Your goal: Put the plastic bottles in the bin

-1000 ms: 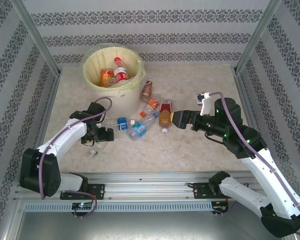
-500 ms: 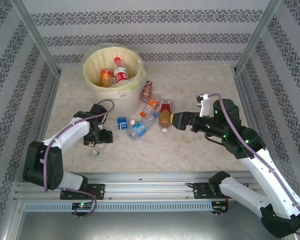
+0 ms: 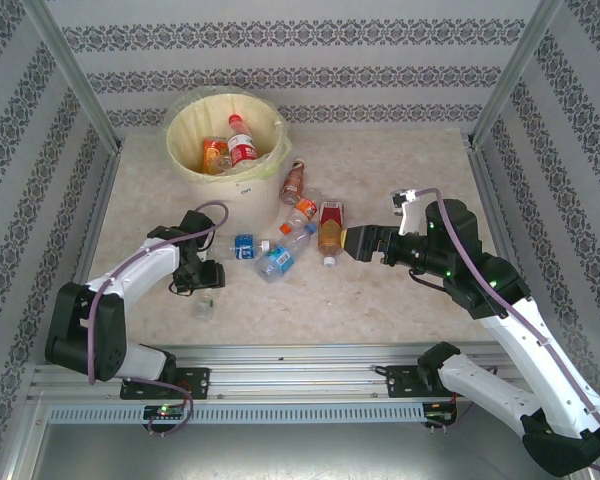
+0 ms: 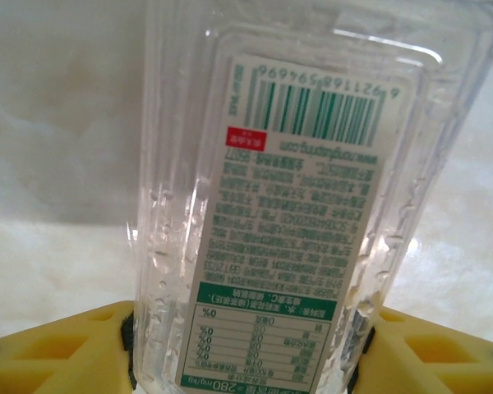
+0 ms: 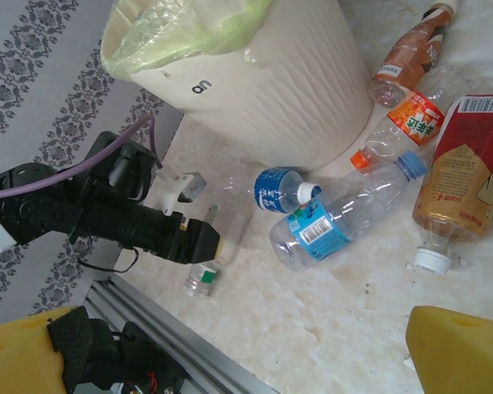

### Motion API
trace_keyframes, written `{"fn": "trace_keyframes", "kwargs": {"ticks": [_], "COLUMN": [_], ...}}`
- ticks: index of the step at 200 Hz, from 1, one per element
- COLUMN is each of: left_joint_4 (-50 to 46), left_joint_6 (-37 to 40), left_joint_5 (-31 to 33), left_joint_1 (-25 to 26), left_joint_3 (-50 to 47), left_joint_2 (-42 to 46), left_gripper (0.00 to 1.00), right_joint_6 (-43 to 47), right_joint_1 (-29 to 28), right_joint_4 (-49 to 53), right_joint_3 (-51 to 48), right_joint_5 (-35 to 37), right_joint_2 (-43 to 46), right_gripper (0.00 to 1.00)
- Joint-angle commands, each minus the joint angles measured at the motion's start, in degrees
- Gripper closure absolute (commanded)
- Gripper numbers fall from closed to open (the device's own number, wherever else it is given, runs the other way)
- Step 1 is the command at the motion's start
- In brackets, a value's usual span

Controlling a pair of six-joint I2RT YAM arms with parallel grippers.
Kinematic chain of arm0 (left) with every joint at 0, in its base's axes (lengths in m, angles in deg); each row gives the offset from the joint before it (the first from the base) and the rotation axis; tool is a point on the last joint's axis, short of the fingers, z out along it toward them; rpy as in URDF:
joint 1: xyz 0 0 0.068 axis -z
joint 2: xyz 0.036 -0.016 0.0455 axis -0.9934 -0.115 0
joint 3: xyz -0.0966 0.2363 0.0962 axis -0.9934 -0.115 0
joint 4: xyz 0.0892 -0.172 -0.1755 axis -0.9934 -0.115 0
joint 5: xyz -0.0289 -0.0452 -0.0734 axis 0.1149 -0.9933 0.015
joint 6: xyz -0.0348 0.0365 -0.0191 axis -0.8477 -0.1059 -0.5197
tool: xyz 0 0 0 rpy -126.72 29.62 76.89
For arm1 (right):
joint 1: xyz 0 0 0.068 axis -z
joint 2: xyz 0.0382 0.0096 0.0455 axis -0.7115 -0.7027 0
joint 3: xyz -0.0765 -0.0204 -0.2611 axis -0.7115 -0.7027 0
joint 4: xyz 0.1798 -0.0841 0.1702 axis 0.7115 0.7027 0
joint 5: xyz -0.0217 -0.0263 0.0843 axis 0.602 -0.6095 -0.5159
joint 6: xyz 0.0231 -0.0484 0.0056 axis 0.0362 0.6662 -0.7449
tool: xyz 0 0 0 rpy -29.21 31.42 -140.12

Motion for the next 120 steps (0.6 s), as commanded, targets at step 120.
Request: {"fn": "trace_keyframes", "kwargs": {"ticks": [120], "left_joint_4": [-4.7], "left_joint_6": [-10.6], "left_joint_5": [3.4], "left_joint_1": [-0.7], "left_joint_3": [-0.4], "left_joint_2": [11.3], "left_gripper": [0.51], "right_joint_6": [0.4], "right_joint_1": [-0.3], "right_joint_4": [-0.6], "right_joint_3": [-0.3], "right_joint_5": [0.4], "right_joint_2": [0.7], "right_gripper": [0.02]}}
